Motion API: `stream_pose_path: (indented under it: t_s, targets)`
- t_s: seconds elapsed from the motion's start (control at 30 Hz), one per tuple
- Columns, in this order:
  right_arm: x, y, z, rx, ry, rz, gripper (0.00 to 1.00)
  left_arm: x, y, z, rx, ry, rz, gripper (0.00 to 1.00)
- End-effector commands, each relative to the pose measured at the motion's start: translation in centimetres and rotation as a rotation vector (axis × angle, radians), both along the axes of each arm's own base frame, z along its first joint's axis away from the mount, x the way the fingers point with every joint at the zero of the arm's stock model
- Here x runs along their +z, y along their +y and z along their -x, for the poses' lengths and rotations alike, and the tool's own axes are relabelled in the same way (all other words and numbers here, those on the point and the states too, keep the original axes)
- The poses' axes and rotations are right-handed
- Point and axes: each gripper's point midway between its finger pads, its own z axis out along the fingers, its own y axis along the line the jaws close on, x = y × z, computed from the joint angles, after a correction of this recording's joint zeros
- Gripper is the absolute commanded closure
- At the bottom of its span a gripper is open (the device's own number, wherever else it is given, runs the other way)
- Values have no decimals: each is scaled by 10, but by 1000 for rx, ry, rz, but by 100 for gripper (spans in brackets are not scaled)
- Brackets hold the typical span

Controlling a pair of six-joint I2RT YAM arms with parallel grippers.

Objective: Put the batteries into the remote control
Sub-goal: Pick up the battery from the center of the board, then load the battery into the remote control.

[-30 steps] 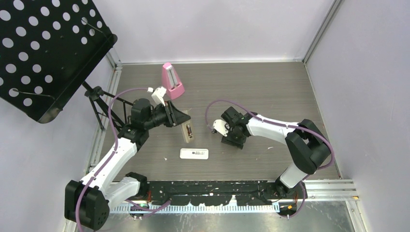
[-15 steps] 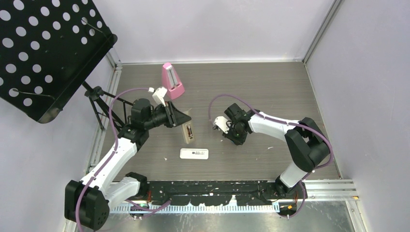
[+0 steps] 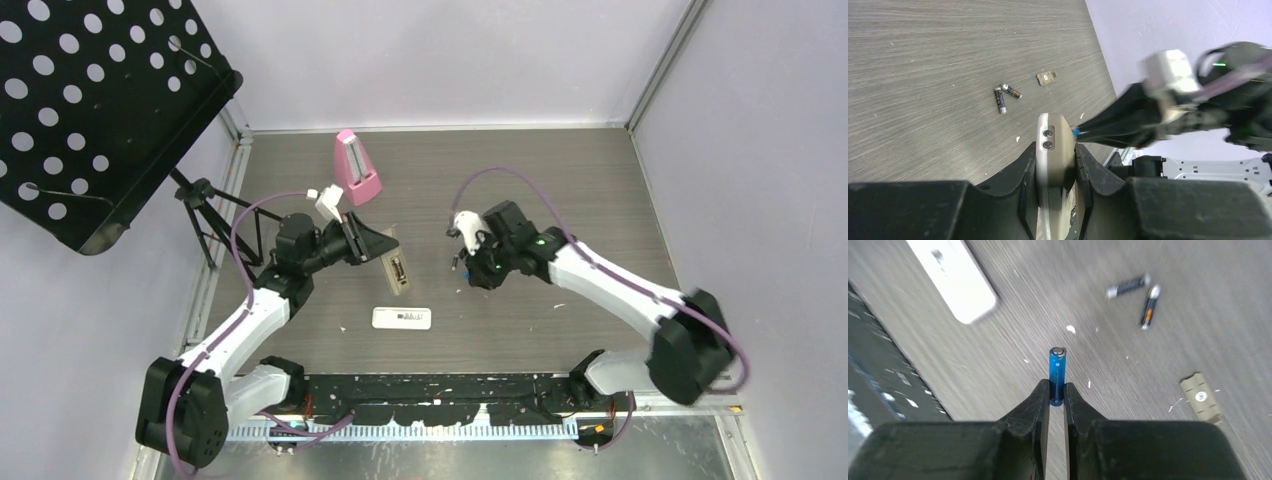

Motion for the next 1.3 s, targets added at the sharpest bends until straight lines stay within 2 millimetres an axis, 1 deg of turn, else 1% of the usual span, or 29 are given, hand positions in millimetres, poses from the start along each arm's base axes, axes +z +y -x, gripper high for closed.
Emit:
stream_pose_path:
  t_s: [0.0,0.1,0.17,0.2,0.27,0.37,0.47,0.57,0.67,0.83,1.0,1.13,1.27]
  targets:
    - [86,32,4,-125,-63,-327,99,33,-5,-12,19,-110,88,100]
    - [124,43,12,-230,-35,-437,99,41,-12,-12,-10,-95,150,100]
    - [142,51,18,-270,-43,-465,99,50,-18,-10,-47,-83,203,100]
    - [150,55,25,-261,-37,-476,99,53,-20,-9,-59,-74,227,100]
    - [164,58,34,-258,-2,-484,99,56,-23,-10,-76,-54,261,100]
    - [175,64,36,-327,84,-475,99,62,-30,-9,-112,-49,310,100]
    - [175,74,37,-381,157,-424,99,65,-39,-7,-148,-36,337,100]
    - [177,82,34,-441,178,-420,99,61,-46,-7,-146,-9,342,100]
    - [173,84,29,-491,171,-383,99,58,-49,-7,-145,9,357,100]
    - [171,92,32,-448,131,-340,99,56,-50,-7,-145,29,370,100]
    - [166,92,25,-471,110,-305,99,54,-53,-6,-157,54,376,100]
    - [162,95,22,-472,111,-290,99,50,-55,-6,-157,67,379,100]
    - [158,98,20,-470,114,-279,99,52,-57,-6,-160,66,395,100]
